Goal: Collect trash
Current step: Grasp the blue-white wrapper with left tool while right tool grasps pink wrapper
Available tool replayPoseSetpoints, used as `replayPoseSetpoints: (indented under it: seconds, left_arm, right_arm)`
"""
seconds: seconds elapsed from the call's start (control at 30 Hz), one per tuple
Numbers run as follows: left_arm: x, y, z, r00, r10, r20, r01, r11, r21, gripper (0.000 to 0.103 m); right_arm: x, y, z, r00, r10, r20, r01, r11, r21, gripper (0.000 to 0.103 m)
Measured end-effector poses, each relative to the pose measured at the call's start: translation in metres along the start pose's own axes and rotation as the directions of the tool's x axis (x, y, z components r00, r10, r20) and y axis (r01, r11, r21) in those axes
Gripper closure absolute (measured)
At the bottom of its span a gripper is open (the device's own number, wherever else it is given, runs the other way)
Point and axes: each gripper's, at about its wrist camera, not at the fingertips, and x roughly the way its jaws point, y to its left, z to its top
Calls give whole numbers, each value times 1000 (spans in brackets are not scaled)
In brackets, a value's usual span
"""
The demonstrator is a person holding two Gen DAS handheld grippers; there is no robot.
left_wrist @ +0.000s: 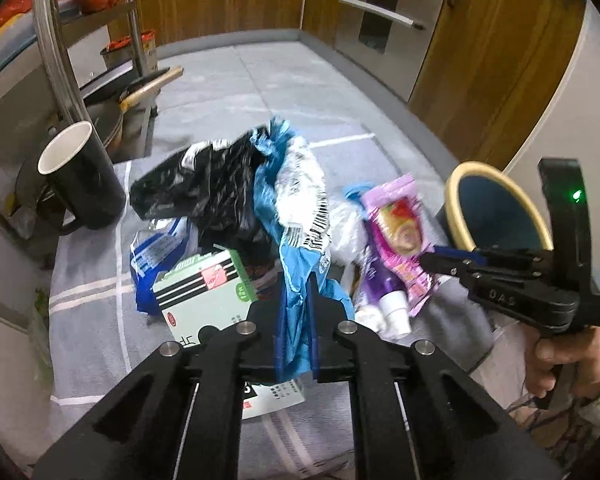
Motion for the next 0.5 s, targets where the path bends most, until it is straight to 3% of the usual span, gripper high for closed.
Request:
replayPoseSetpoints:
  seconds: [0.5]
  left_arm:
    - [-46,1,1,983,-118,137,125,991,-44,99]
  right_arm:
    - [-52,-7,-4,990,62,130,-69,996,50,100]
